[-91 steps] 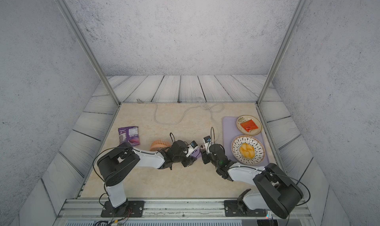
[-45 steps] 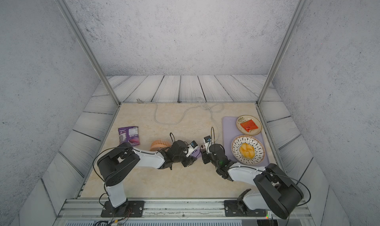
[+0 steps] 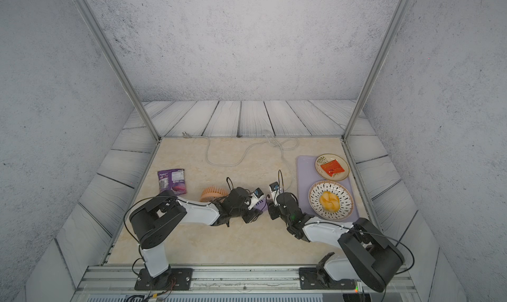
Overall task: Unplug the desk fan from the power strip
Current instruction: Remove the plug from the socket.
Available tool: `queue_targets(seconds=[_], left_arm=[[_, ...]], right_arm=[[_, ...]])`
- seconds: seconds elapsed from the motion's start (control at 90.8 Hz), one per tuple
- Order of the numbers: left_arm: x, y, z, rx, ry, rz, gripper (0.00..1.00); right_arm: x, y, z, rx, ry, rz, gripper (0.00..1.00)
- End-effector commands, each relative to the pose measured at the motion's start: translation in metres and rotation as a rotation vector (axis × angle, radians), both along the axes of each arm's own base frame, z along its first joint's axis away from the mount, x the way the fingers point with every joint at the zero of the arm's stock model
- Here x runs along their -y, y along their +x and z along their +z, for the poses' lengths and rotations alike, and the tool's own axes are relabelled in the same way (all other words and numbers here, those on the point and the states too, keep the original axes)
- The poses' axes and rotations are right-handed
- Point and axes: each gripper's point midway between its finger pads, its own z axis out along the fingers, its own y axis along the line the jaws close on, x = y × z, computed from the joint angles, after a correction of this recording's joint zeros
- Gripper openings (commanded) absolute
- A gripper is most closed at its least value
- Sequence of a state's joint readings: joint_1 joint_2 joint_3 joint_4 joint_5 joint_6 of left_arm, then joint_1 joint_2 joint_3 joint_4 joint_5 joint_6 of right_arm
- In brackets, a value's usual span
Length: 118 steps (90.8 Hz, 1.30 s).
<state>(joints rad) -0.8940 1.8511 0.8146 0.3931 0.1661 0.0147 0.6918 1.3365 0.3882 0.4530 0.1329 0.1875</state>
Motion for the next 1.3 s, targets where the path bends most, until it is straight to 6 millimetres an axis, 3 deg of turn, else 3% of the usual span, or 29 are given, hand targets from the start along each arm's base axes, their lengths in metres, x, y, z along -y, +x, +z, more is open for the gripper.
queue_targets(seconds=[0.0,0.363,0.991,1.288], left_arm=[[0.007,0.006,0.019,0.028,-0.061,0.006,0.04],[0.004,0.005,0.018,0.032,-0.058,0.012,0.03],[0.006,0.007,0.018,0.026,-0.058,0.009,0.02],[0.006,0.007,0.016,0.026,-0.054,0.011,0.02]], right_arm=[[-0.01,-0.009,-0.001,-0.04,0.031,0.03,0.25],[0.006,0.001,0.002,-0.072,0.122,-0.065,0.23],[-0.019,-0.01,0.008,-0.044,0.077,0.078,0.21],[-0.008,-0.005,0.015,-0.027,0.064,0.005,0.21]])
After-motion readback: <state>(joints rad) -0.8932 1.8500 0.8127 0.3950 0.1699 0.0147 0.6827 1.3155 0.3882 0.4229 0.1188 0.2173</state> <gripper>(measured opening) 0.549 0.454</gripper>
